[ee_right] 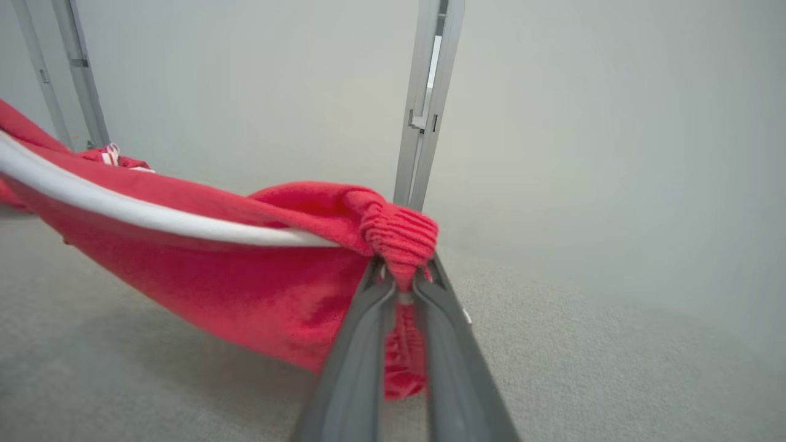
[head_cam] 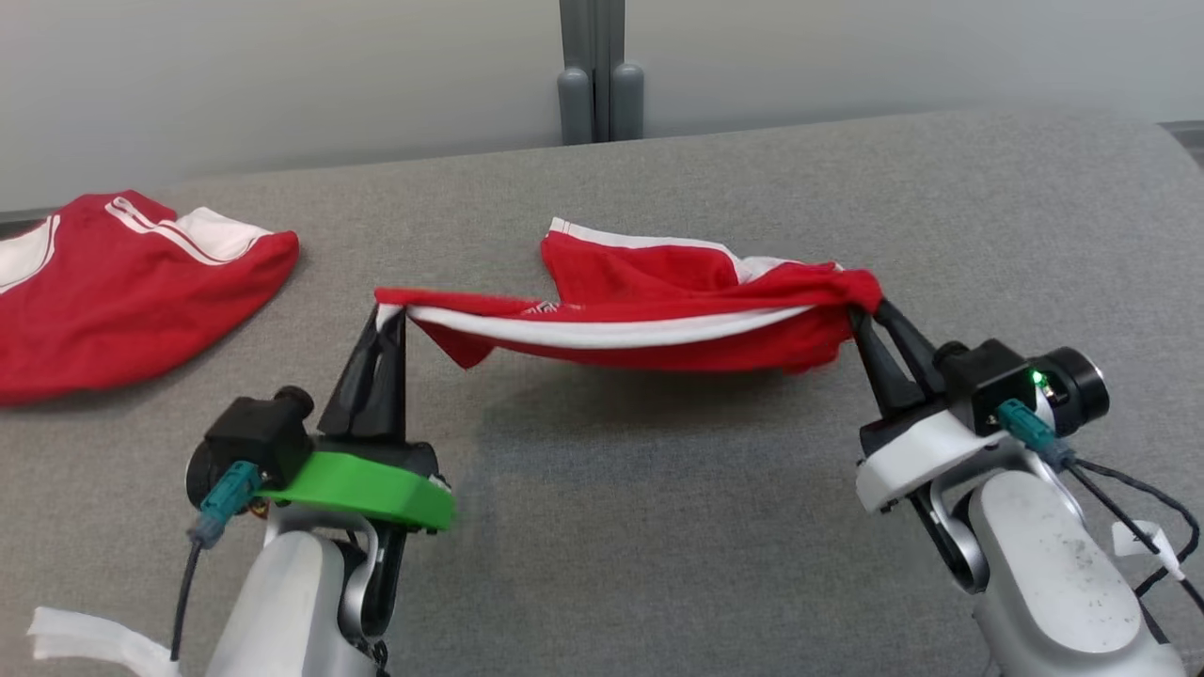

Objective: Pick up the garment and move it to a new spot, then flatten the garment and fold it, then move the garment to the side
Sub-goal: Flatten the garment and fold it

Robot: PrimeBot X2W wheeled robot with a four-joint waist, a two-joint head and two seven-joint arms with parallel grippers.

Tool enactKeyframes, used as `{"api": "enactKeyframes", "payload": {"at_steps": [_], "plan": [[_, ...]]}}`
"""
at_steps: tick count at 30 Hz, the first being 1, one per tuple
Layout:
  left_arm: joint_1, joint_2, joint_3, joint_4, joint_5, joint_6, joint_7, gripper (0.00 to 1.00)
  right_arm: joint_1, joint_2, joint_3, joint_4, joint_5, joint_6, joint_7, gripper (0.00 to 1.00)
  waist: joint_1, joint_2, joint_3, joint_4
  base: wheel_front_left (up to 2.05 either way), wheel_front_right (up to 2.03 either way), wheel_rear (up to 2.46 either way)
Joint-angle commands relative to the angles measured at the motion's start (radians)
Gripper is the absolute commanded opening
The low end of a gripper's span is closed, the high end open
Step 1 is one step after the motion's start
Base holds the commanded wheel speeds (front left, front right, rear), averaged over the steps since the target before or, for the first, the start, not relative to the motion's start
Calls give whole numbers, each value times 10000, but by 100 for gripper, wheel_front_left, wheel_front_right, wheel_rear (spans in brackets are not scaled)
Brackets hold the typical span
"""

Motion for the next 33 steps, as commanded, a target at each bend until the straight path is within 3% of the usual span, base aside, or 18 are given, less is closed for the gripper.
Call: {"api": "enactKeyframes", "payload": {"at_steps": [1,6,11,14,17,21,26,33], "plan": [[157,26,76,-590,-53,-40,-17,0,42,-104,-34,-516,47,-18,-30,0,0,0,-300,-115,0,0,0],[137,262,165,-3096,39,94,251,0,249,-434,-87,-2533,-117,-18,-30,0,0,0,-670,-160,0,0,0],[-380,686,206,-5721,106,219,1424,0,379,-645,-211,-4933,-192,-18,601,0,0,0,-817,-144,0,0,0],[-792,834,215,-6563,-110,255,2282,0,410,-804,-289,-6002,-244,-18,1245,0,0,0,-733,-97,0,0,0],[-1348,973,299,-6522,-384,244,3014,0,190,-940,-294,-6433,-335,-18,1734,0,0,0,-468,-63,0,0,0],[-2239,1129,300,-5473,-738,159,3537,0,-574,-1046,-34,-5697,-257,-18,1968,0,0,0,107,-65,0,0,0],[-4025,1136,466,-3316,-1138,95,3781,0,-2658,-685,285,-3327,-52,-18,1657,0,0,0,972,-80,0,0,0],[-7061,1129,545,-643,-598,98,2765,0,-6142,65,483,349,-610,-18,633,0,0,0,2168,104,0,0,0]]}}
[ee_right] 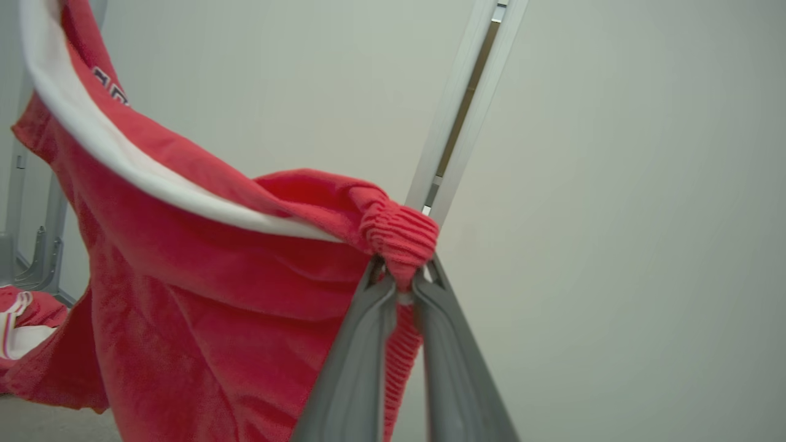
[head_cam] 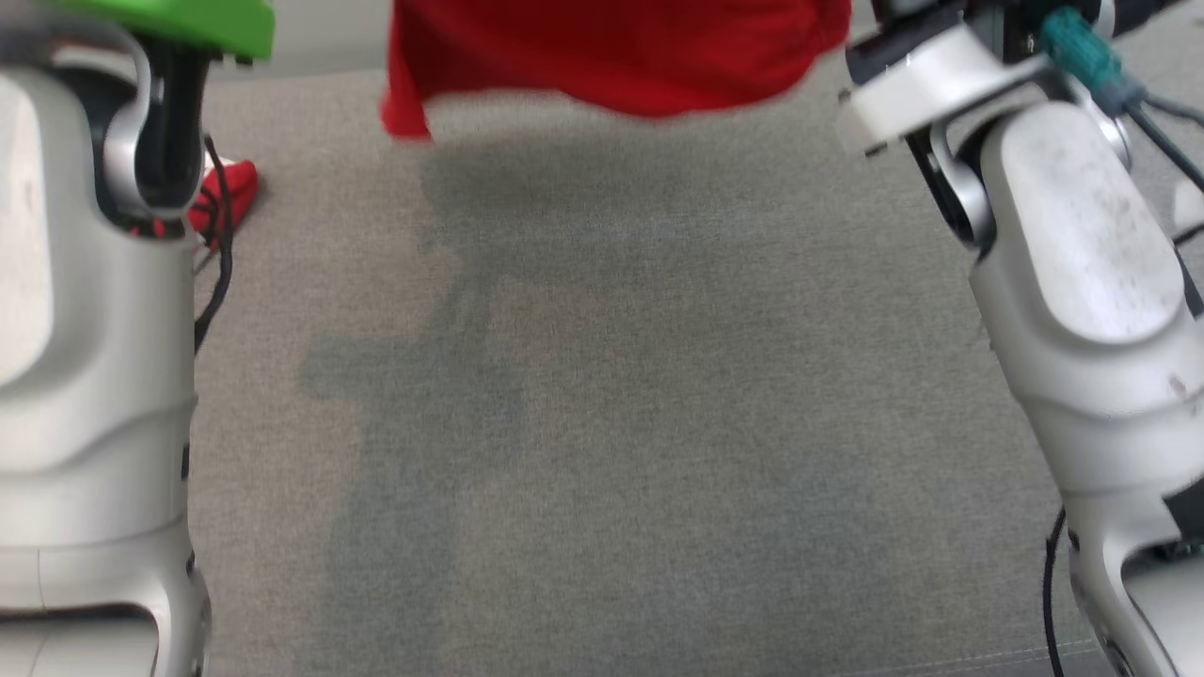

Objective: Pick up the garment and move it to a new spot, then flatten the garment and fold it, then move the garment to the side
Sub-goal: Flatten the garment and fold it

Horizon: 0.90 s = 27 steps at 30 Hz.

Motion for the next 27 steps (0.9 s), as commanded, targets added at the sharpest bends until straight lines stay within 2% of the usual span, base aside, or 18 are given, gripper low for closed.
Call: {"api": "enactKeyframes", "payload": {"at_steps": [1,7,11,18,22,27], "plan": [[-338,-42,-92,421,220,-27,-198,0,-433,92,-41,643,-116,-18,-174,0,0,0,952,217,0,0,0],[-204,-374,-424,2273,201,-68,-958,0,-1334,422,30,3194,-523,-18,-651,0,0,0,1773,593,0,0,0],[487,-562,-649,3190,10,-112,-1556,0,-934,579,-2,4066,-513,-18,-727,0,0,0,2122,682,0,0,0],[1848,-592,-958,3600,-455,-184,-2347,0,540,516,-464,3088,-51,-18,-730,0,0,0,2085,626,0,0,0],[2698,-480,-1005,3116,-671,-200,-2601,0,1577,497,-618,2188,399,-18,-724,0,0,0,1828,520,0,0,0],[4131,-285,-1198,1903,-936,-189,-2721,0,2917,405,-344,961,872,-18,-724,0,0,0,1362,439,0,0,0]]}}
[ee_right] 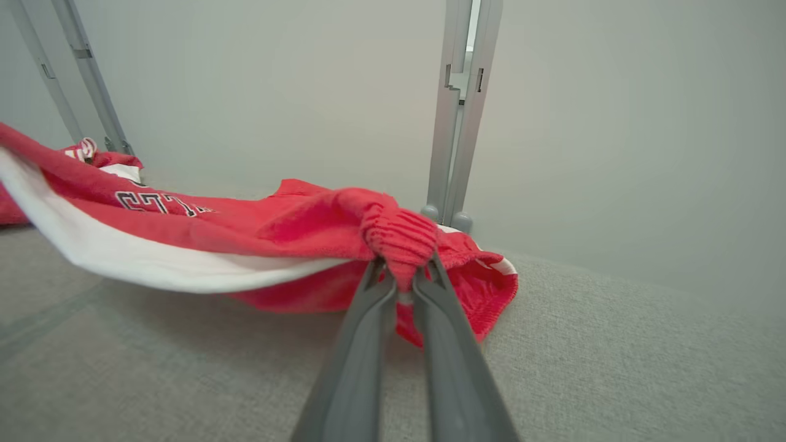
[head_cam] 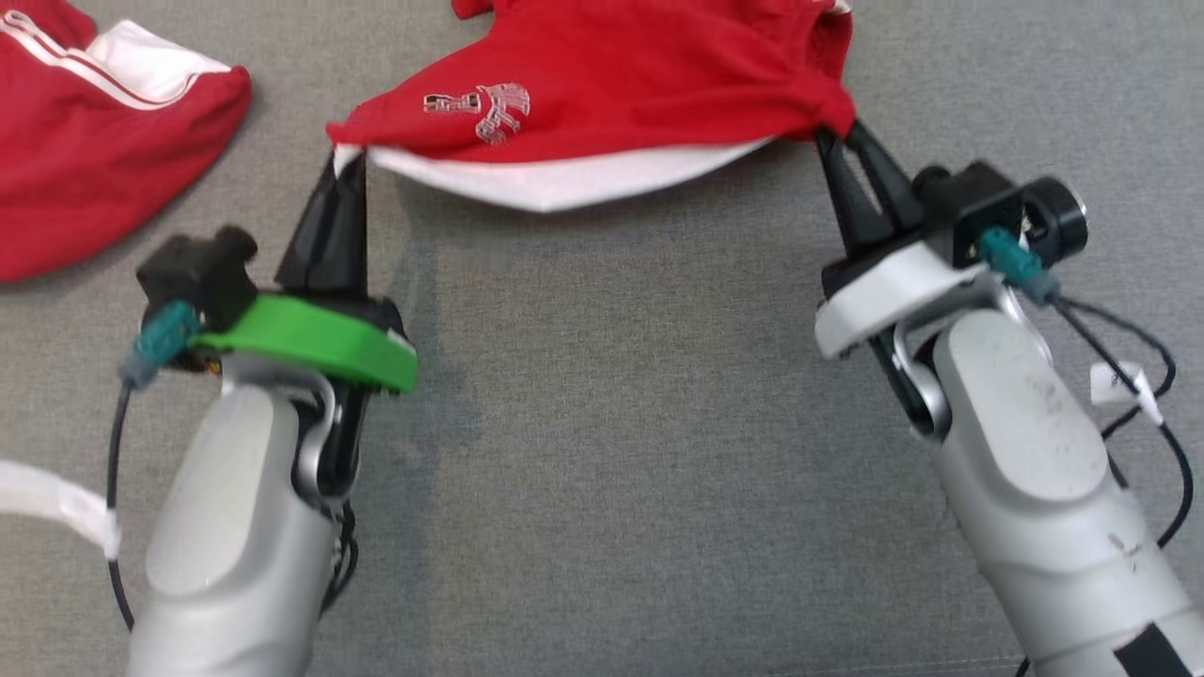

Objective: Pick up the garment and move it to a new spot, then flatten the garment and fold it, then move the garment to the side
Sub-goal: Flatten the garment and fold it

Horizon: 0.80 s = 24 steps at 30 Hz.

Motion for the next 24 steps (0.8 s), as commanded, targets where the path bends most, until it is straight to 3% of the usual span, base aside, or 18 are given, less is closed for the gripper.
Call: {"api": "enactKeyframes", "payload": {"at_steps": [1,8,9,16,24], "plan": [[549,121,-61,-388,-126,-27,-51,0,469,-110,124,-327,152,-18,-31,0,-1,0,-387,-60,0,0,0],[2617,326,-314,-2522,-135,251,141,0,2413,-445,211,-1727,509,-18,-32,0,-1,0,-1375,199,0,0,0],[3932,448,-498,-4045,-103,598,500,0,3564,-563,16,-2599,711,-18,-31,0,-1,0,-1980,327,0,0,0],[6113,754,-661,-6759,-53,1405,1284,0,5681,-883,-329,-4199,643,-18,158,0,-1,0,-2664,501,0,0,0],[7555,1119,-544,-8215,-201,1903,1751,0,7842,-910,-767,-6467,434,-18,1235,0,-1,0,-2626,364,0,0,0]]}}
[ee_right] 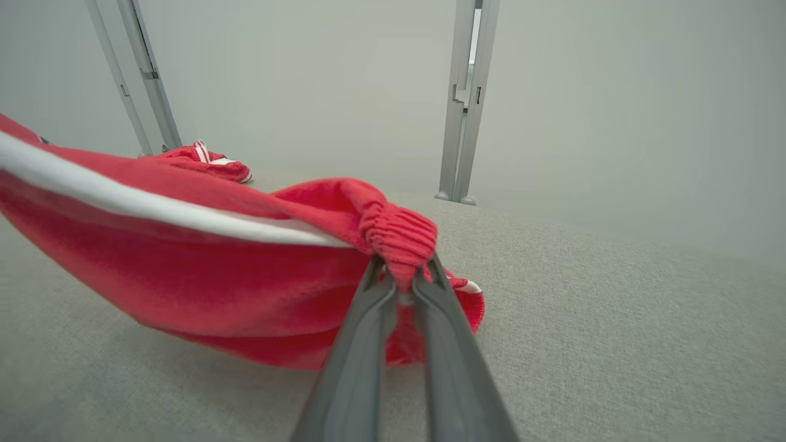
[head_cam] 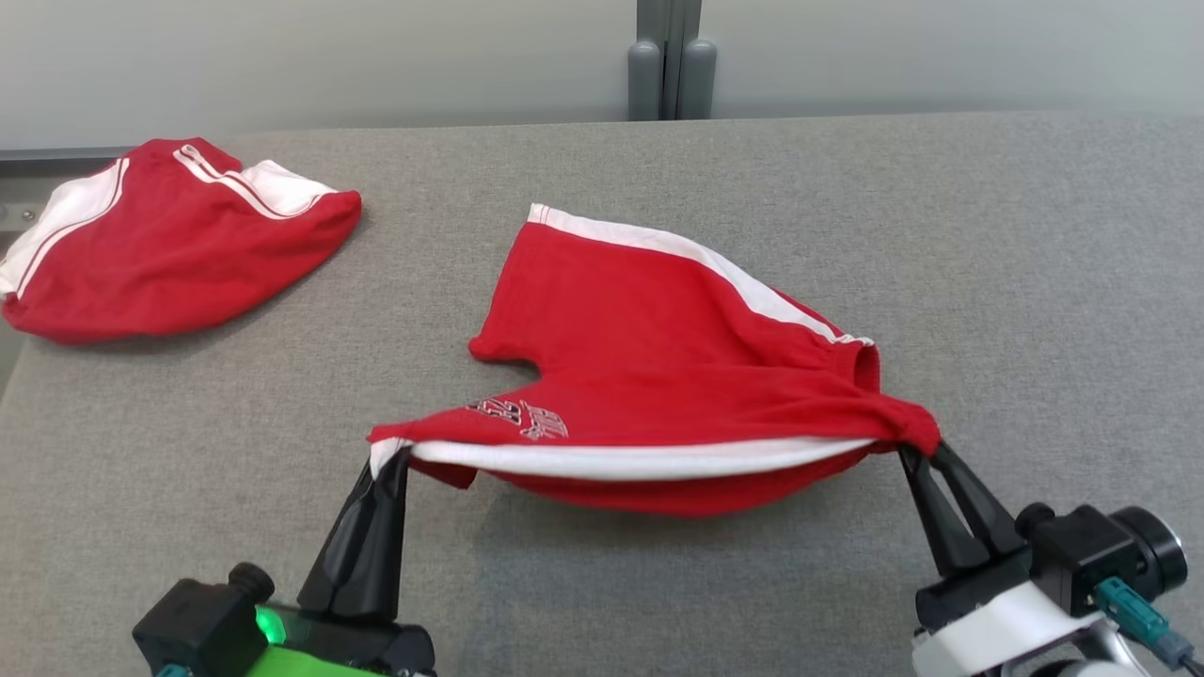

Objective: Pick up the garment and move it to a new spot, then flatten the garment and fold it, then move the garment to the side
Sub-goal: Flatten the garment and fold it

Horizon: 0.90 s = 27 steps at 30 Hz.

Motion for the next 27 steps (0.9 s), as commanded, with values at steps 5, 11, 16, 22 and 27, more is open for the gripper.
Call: {"api": "enactKeyframes", "payload": {"at_steps": [5,11,16,22,27], "plan": [[338,142,144,84,-316,61,156,0,555,90,97,-255,123,-18,434,0,1,0,320,-284,0,0,0],[-320,280,314,1170,-544,-180,236,0,-54,172,377,822,583,-18,150,0,1,0,770,-537,0,0,0],[-1755,510,323,2178,-478,-530,578,0,-890,251,517,1595,705,-18,59,0,1,0,1326,-708,0,0,0],[-4299,590,151,3902,-295,-948,1277,0,-2231,505,544,2219,640,-18,53,0,1,0,2204,-972,0,0,0],[-6268,405,-23,5607,-85,-1179,1498,0,-3282,831,338,2887,561,-18,-94,0,1,0,2892,-1222,0,0,0]]}}
